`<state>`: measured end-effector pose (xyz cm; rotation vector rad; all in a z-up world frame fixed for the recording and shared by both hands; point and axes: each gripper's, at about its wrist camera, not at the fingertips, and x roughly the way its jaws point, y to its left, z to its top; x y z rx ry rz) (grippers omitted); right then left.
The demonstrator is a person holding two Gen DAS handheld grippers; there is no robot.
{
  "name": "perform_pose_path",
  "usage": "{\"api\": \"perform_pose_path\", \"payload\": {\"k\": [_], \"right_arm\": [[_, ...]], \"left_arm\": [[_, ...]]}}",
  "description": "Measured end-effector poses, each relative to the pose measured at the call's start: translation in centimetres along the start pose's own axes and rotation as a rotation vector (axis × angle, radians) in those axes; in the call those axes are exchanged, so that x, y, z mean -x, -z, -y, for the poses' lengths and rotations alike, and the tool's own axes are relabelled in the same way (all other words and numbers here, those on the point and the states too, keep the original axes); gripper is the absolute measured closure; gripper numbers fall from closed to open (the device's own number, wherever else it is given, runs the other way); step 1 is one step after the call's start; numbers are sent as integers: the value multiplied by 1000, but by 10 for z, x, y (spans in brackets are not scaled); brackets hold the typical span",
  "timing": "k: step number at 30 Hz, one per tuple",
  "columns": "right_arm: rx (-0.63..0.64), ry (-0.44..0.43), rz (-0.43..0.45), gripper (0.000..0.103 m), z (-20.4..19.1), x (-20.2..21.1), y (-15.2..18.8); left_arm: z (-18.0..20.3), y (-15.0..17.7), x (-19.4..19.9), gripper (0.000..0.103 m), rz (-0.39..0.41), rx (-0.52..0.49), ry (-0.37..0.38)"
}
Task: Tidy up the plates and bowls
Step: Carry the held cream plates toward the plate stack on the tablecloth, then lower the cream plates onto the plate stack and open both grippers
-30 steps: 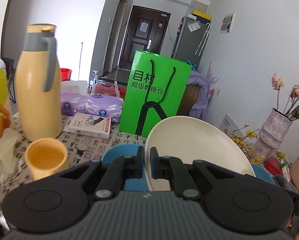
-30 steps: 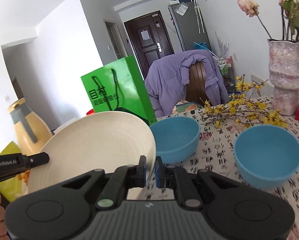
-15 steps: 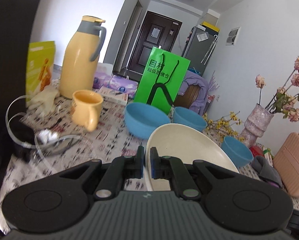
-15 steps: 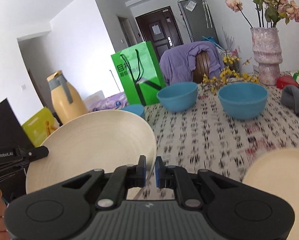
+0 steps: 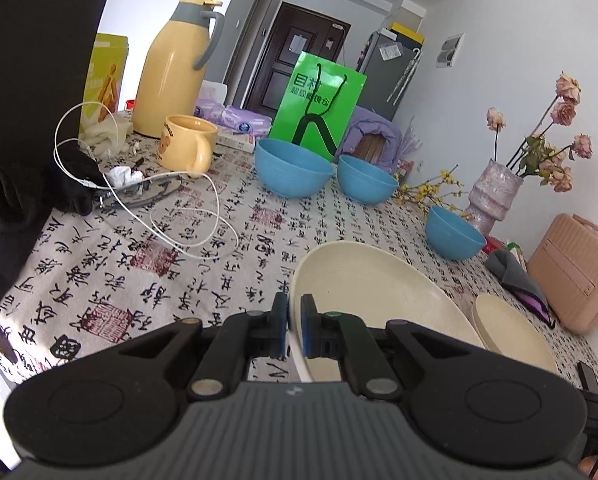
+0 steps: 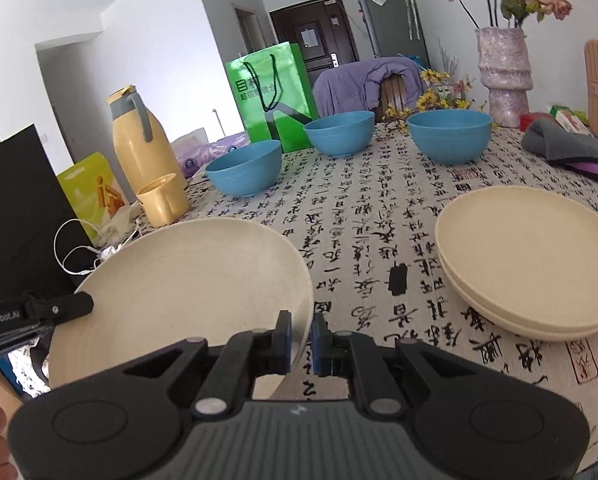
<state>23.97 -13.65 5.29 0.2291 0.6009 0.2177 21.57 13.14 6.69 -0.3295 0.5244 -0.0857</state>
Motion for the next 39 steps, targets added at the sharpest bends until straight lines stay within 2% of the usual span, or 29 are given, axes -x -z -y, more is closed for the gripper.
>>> {"api": "perform_pose_path", "payload": {"k": [10, 16, 30, 39], "right_arm": [[4, 6, 20, 93, 9, 2, -1], [9, 14, 30, 93, 26, 1, -11], [-71, 74, 70, 94, 109, 5, -39], [-139, 130, 72, 94, 170, -1, -50]], "left_arm": [[12, 0, -8, 96, -14, 6, 5], [35, -1, -19, 96, -22, -17, 6], [118, -5, -73, 96, -73, -95, 76], [167, 5, -110, 95, -133, -145, 111]]}}
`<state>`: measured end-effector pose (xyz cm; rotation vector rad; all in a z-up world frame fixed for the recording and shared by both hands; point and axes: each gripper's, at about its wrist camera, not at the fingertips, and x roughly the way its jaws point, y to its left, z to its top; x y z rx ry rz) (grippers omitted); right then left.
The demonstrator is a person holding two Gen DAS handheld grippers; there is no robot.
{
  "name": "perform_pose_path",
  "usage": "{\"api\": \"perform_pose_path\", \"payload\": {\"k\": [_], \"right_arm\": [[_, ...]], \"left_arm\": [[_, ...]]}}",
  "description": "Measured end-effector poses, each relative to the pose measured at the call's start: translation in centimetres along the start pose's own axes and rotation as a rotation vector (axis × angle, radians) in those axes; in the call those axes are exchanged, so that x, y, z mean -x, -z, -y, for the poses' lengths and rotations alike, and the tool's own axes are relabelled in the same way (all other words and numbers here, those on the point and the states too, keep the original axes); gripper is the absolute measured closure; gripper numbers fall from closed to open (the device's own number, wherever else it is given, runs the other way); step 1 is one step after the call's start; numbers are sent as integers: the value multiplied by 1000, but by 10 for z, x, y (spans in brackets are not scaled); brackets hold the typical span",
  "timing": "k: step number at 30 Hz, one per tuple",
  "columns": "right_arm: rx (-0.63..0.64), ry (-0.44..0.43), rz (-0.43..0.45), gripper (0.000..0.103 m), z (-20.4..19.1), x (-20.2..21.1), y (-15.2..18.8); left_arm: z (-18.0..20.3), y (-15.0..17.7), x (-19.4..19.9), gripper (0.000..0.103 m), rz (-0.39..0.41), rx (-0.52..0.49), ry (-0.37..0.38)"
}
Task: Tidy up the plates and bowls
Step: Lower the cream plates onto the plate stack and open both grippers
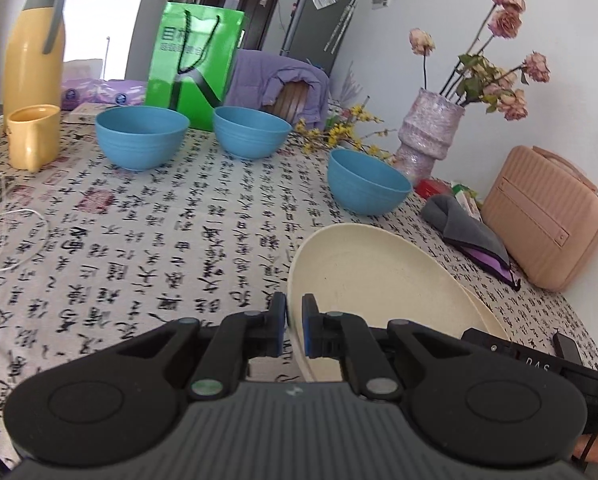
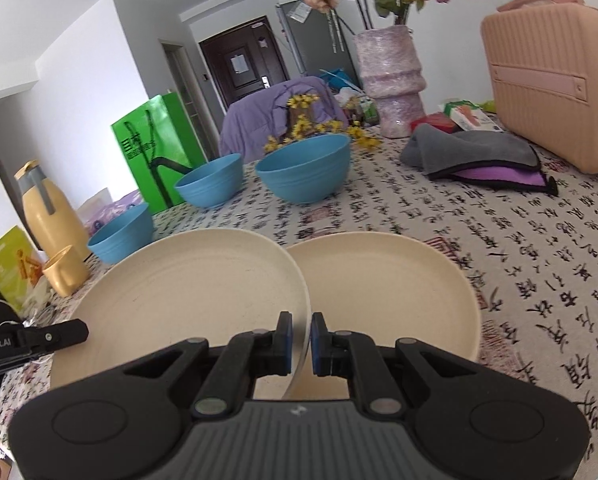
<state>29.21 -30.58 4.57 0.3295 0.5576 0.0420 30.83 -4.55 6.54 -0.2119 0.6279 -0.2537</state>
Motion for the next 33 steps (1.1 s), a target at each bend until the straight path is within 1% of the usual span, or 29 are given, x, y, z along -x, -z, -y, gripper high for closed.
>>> {"api": "perform_pose_path", "payload": {"k": [5, 9, 15, 18, 20, 23, 26, 29, 33], "right_arm": [[-21, 23, -6, 94, 22, -9, -6], [3, 55, 16, 93, 30, -14, -10], [16, 98, 41, 84, 42, -15, -16], [8, 121, 36, 78, 49, -17, -15], [17, 146, 48, 75, 51, -15, -14], [54, 173, 87, 74, 51, -8, -14], [82, 194, 118, 73, 51, -2, -17], [80, 193, 116, 72, 54, 1, -18], [87, 178, 112, 72, 50, 5, -16]], "left_arm": [[13, 0, -20, 95, -30, -15, 9], [24, 0, -32, 95, -40, -29, 24], [44, 3, -50, 94, -58, -83, 36], [54, 6, -56, 94, -49, -117, 39], [60, 8, -60, 94, -54, -135, 44], [66, 12, -69, 93, -84, -141, 39], [73, 18, -73, 93, -67, -188, 14], [76, 22, -73, 93, -53, -219, 0], [74, 22, -67, 92, -56, -207, 7]]}}
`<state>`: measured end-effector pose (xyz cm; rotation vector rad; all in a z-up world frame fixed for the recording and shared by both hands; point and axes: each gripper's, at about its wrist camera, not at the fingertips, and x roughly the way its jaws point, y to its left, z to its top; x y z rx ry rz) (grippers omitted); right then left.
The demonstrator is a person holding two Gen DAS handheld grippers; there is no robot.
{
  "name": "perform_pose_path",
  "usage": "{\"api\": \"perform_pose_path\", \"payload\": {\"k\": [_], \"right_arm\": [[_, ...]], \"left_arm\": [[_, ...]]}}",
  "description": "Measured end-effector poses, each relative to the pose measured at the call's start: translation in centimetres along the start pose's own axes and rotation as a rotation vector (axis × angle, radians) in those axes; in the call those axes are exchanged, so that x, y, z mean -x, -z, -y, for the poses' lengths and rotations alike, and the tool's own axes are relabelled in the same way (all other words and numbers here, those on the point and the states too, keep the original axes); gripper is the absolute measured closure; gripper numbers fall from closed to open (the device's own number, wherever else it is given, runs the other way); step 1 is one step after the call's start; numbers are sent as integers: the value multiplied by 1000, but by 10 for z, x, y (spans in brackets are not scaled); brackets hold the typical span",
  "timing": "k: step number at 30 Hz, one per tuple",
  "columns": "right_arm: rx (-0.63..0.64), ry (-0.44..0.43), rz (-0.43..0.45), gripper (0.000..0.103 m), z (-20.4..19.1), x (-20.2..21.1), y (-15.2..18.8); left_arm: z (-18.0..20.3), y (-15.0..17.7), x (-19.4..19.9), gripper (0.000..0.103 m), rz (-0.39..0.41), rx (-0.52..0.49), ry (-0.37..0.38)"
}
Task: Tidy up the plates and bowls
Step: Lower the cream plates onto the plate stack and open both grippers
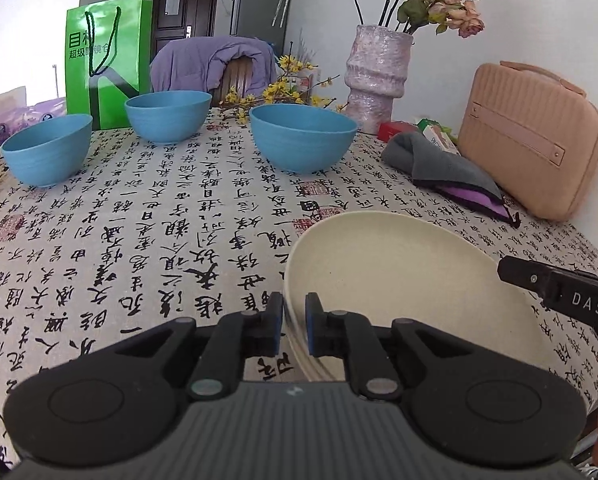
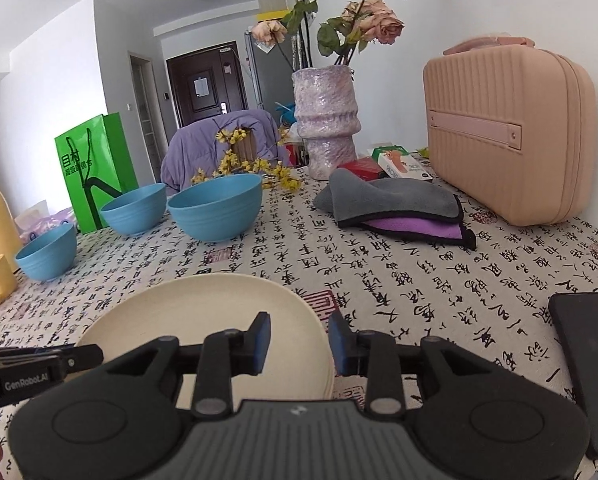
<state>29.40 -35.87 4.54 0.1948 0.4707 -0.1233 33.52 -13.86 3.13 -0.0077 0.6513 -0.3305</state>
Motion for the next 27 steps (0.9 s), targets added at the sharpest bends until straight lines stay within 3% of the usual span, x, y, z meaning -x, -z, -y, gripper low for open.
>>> {"api": "perform_pose_path", "payload": {"k": [7, 12, 16, 18, 20, 22, 27], "right_arm": [[47, -45, 17, 63, -18, 17, -1], [90, -78, 44, 60, -35, 35, -1], [129, -115, 60, 51, -51, 52, 6], [147, -130, 62, 51, -57, 60, 12], [153, -146, 68, 51, -61, 68, 18], [163, -157, 70, 50, -65, 76, 25], [189, -191, 70, 43, -72, 92, 40]], "left_arm": [[-5, 3, 26, 92, 37, 15, 5], [-14, 10, 59, 91, 101, 19, -30], [-23, 24, 86, 86, 135, 19, -50], [-27, 32, 100, 77, 153, 19, -66], [-32, 41, 116, 56, 177, 14, -81], [-35, 48, 128, 42, 192, 2, -89], [-41, 61, 153, 15, 235, -6, -110]]}}
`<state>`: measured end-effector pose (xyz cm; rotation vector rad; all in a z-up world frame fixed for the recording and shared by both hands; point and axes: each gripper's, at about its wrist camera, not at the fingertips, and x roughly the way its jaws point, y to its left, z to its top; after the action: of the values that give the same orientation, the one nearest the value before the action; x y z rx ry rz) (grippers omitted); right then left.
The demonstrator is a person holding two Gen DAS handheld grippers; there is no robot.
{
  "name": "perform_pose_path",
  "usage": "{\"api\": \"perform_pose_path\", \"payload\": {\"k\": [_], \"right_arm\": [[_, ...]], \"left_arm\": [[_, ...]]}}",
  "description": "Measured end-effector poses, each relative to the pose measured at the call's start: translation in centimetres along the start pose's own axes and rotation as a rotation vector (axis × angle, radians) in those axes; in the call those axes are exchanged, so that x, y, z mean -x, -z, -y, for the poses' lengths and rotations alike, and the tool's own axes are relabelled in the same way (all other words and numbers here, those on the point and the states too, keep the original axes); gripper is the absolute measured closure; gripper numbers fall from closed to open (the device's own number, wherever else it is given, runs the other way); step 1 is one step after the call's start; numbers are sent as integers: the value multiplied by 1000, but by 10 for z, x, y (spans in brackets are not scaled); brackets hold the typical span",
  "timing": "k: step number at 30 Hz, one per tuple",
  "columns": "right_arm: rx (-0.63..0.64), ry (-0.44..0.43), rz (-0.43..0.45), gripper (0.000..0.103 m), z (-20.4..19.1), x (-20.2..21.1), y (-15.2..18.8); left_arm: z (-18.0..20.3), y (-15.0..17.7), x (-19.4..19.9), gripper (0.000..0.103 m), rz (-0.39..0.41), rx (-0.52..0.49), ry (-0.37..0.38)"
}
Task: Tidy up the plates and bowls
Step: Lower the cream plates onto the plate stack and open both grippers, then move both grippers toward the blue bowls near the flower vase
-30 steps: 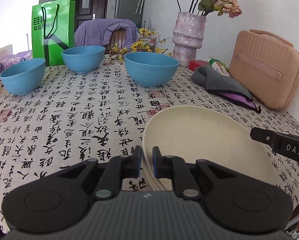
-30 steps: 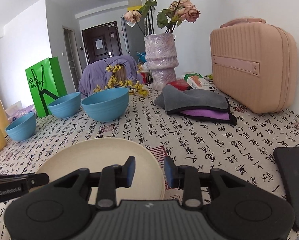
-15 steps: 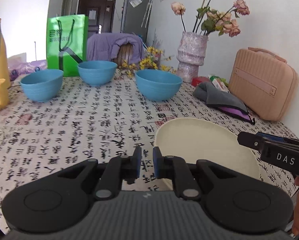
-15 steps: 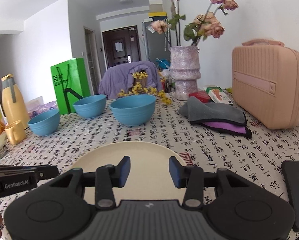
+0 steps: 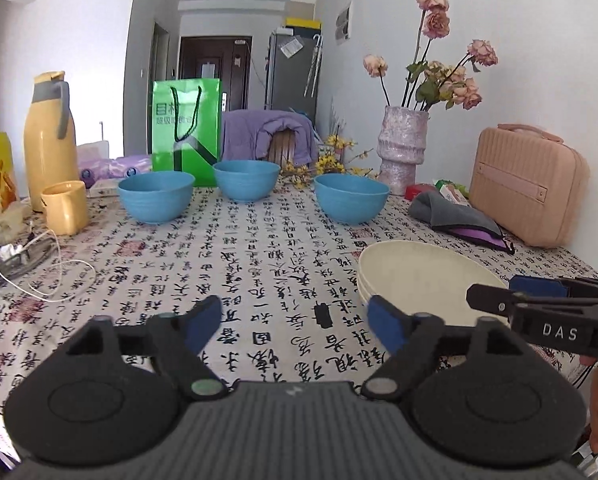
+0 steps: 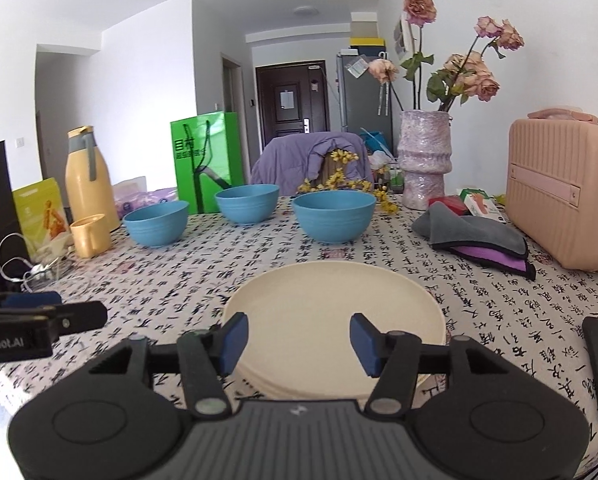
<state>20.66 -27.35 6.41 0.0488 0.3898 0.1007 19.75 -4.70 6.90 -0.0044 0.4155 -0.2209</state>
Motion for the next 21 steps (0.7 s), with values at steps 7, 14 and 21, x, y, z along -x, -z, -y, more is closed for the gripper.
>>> {"api": "perform_pose_path", "payload": {"k": [7, 14, 21], "right_arm": [[27, -38, 40, 20, -15, 19, 5], [34, -54, 51, 19, -22, 21, 6], [32, -46, 46, 19, -21, 15, 4]], "left_arm": [[-2, 8, 21, 0, 47, -15, -24], [-10, 10, 23, 0, 44, 7, -39], [-18, 7, 12, 0, 28, 36, -57]]}}
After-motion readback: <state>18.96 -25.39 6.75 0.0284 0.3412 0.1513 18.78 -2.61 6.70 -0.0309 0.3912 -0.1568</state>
